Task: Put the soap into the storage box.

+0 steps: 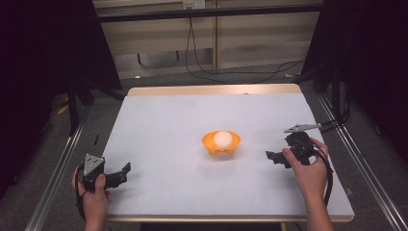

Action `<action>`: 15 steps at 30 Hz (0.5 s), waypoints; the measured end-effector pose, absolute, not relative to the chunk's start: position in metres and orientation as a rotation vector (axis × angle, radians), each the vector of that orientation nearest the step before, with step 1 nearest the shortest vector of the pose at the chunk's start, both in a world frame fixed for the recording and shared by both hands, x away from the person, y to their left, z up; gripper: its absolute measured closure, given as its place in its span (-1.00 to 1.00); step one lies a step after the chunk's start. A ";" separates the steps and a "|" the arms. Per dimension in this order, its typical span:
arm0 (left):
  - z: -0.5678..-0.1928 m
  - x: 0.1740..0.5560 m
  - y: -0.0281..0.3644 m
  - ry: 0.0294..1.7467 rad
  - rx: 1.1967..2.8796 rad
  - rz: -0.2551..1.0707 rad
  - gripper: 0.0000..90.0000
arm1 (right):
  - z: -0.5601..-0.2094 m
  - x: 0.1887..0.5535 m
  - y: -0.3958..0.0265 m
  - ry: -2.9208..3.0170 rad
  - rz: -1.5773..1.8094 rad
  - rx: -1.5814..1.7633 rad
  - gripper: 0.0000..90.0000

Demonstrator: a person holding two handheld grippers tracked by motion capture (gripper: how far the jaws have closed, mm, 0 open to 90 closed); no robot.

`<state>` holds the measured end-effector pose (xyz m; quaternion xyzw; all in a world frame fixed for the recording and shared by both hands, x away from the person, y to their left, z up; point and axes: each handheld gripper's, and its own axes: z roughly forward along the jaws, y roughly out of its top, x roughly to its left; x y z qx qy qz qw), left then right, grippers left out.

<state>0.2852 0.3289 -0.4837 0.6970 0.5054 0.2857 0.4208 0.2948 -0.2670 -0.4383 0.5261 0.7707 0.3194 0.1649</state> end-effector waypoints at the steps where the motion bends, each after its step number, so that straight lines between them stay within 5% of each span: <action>1: -0.484 0.285 0.329 1.267 1.747 0.717 -1.00 | -0.440 0.293 -0.269 2.189 0.913 1.493 -0.96; 15: -0.484 0.285 0.329 1.265 1.747 0.718 -1.00 | -0.455 0.270 -0.284 2.143 0.983 1.465 -1.00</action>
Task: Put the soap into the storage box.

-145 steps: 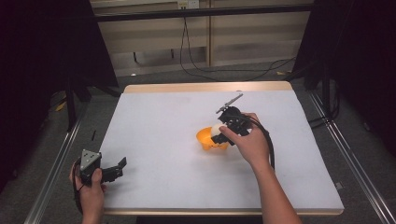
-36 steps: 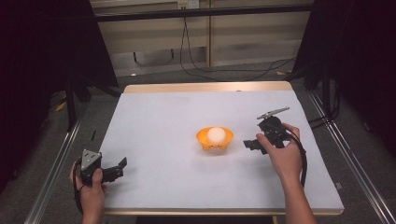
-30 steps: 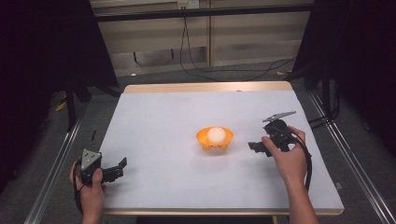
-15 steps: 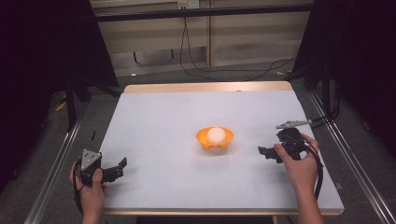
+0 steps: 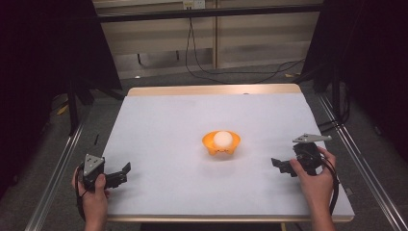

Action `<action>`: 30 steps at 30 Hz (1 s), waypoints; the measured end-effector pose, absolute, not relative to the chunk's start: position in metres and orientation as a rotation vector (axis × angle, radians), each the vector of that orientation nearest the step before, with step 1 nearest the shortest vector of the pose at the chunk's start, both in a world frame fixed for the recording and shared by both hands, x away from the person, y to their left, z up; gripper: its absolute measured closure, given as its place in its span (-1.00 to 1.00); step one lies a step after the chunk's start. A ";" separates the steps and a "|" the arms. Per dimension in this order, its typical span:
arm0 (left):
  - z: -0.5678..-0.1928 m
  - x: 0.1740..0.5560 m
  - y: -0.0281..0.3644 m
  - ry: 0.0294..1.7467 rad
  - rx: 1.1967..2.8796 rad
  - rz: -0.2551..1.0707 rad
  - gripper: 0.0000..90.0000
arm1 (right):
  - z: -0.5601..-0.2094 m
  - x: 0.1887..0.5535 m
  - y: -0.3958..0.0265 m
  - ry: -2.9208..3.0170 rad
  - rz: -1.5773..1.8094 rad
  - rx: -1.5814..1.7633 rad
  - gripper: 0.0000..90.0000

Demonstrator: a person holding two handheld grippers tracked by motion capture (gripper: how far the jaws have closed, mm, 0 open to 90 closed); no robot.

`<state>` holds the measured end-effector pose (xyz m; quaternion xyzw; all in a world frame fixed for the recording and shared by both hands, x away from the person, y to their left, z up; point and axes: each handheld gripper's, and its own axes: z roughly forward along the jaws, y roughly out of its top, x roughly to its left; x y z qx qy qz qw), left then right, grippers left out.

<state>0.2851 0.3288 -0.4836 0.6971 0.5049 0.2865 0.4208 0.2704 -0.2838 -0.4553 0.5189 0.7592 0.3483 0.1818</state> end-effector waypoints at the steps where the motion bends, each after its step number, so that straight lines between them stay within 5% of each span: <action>1: -0.484 0.285 0.329 1.265 1.746 0.718 -1.00 | -0.456 0.269 -0.286 2.142 0.982 1.471 -1.00; 30: -0.484 0.284 0.328 1.258 1.747 0.723 -1.00 | -0.474 0.217 -0.341 1.988 1.007 1.551 -1.00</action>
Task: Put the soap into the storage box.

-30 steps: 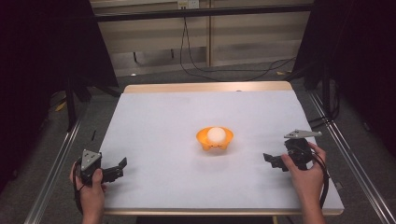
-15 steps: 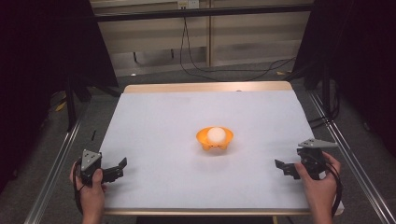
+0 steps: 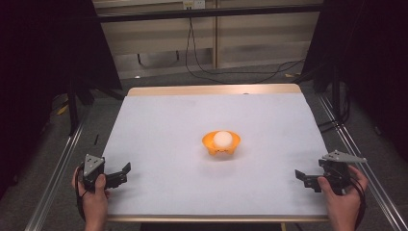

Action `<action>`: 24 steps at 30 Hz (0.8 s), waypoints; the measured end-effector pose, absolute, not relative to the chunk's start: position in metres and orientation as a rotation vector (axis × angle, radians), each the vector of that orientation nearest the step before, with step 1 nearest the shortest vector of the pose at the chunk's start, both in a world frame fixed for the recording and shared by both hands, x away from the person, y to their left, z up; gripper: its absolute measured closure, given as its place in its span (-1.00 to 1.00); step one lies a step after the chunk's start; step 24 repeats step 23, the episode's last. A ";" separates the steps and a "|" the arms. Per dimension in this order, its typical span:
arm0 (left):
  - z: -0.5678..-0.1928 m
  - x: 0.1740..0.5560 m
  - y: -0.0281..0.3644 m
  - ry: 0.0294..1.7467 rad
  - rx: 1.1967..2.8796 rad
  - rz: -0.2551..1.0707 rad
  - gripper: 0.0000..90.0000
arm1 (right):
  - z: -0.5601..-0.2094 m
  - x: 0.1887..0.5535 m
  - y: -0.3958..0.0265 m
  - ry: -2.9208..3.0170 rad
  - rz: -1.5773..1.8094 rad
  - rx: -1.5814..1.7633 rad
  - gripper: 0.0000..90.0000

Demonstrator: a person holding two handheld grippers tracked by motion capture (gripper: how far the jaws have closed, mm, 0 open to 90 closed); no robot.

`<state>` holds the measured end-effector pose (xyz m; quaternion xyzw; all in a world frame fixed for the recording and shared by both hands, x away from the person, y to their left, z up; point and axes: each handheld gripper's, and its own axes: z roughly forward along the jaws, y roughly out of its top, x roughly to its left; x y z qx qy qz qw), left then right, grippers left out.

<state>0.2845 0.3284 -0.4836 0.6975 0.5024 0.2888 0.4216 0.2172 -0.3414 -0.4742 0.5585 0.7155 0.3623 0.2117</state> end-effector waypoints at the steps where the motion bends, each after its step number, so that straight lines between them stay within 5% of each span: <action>1: -0.484 0.284 0.328 1.258 1.747 0.724 -1.00 | -0.474 0.212 -0.346 1.957 1.045 1.558 -1.00; 16: -0.484 0.285 0.328 1.261 1.758 0.724 -1.00 | -0.479 0.187 -0.373 1.751 1.459 1.515 -1.00; 24: -0.484 0.285 0.328 1.264 1.755 0.720 -1.00 | -0.480 0.188 -0.369 1.766 1.415 1.511 -1.00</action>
